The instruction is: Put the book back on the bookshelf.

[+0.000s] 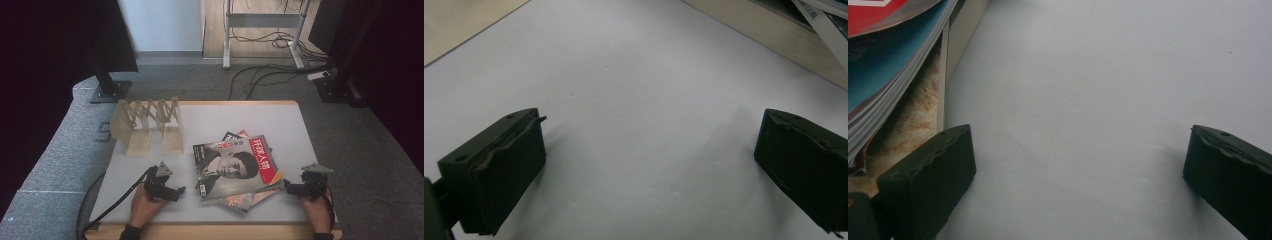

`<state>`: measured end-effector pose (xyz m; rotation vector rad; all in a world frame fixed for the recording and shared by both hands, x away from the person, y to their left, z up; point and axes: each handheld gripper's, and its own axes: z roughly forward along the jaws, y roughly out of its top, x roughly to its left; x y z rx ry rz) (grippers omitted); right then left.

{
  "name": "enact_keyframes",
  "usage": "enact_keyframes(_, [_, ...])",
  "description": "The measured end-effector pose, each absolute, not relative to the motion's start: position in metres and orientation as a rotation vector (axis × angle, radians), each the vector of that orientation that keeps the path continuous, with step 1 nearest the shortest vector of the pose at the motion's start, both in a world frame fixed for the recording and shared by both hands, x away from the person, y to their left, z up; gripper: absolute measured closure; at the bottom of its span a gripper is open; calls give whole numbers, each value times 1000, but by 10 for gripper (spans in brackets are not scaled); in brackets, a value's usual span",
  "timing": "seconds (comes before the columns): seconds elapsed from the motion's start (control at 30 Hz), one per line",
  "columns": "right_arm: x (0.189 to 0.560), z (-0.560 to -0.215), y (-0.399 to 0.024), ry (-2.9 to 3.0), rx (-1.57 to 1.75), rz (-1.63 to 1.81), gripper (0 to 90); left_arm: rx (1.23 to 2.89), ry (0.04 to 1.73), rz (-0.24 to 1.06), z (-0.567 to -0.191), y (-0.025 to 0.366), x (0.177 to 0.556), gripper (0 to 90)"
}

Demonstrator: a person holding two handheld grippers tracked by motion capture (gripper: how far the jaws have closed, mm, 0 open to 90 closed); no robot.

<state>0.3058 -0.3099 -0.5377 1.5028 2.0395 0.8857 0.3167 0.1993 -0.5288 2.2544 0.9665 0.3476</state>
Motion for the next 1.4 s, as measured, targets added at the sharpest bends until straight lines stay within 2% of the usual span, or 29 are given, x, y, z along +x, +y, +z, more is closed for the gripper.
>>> enact_keyframes(0.7, [305, -537, -310, 2038, 1497, 888, 5, 2256, 967, 344, -529, 199, 317, 0])
enact_keyframes(1.0, [303, -536, -311, 2044, 1469, 922, 56, 2252, 1002, 349, -527, 196, 317, 0])
enact_keyframes(1.27, [300, -534, -314, 2044, 1461, 919, 32, 2240, 950, 301, -523, 196, 317, 0])
enact_keyframes(1.4, [298, -530, -315, 2043, 1448, 921, 30, 2292, 957, 283, -520, 194, 320, 0])
